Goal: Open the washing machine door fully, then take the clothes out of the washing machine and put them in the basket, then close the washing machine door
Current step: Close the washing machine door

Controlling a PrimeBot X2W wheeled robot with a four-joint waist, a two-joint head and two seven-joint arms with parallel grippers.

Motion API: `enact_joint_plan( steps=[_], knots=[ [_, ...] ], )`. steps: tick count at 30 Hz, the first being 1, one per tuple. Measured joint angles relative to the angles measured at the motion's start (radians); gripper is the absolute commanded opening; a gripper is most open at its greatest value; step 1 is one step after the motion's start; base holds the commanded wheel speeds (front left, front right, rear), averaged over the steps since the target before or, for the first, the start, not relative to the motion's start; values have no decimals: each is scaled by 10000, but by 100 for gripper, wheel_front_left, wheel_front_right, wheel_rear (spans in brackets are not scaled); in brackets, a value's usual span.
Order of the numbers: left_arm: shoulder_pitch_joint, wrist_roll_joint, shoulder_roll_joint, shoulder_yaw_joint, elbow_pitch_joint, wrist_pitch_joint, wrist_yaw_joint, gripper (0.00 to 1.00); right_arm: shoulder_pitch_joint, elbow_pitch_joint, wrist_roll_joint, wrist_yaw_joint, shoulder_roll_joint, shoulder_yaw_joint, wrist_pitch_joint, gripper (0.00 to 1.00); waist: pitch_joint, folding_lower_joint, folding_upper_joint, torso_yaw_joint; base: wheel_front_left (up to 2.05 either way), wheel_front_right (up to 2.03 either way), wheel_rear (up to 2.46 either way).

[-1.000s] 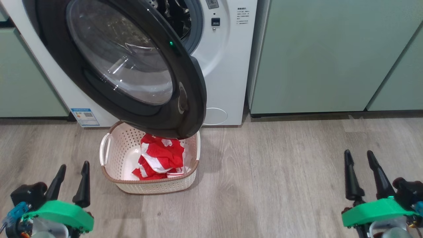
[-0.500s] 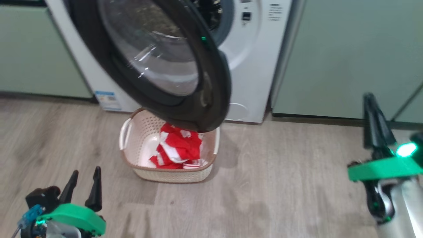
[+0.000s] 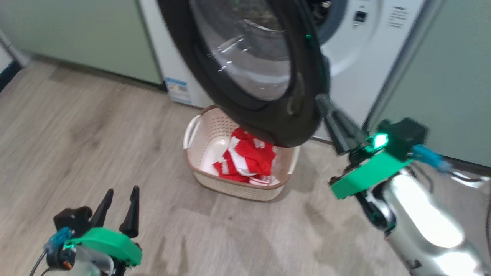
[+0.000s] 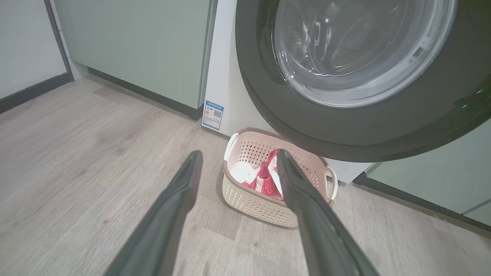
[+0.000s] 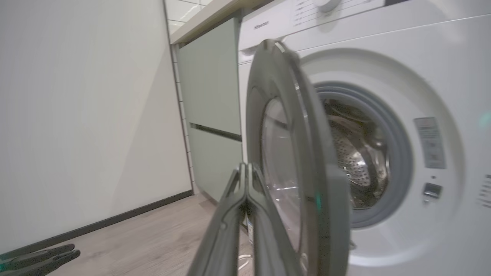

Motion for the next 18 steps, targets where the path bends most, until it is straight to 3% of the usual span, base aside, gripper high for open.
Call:
enact_joint_plan(
  steps=[6, 18],
  knots=[
    [-320, 0, -115, -336, 29, 0, 0, 100, -632, 1935, 794, 0, -4, 1189, 2, 0, 275, 0, 0, 712, 0, 0, 0],
    [-804, 79, -414, -474, -127, 0, 0, 100, -1871, 4253, 1375, 31, 445, -33, 2, 0, 1323, 0, 0, 1059, 0, 0, 0]
  ],
)
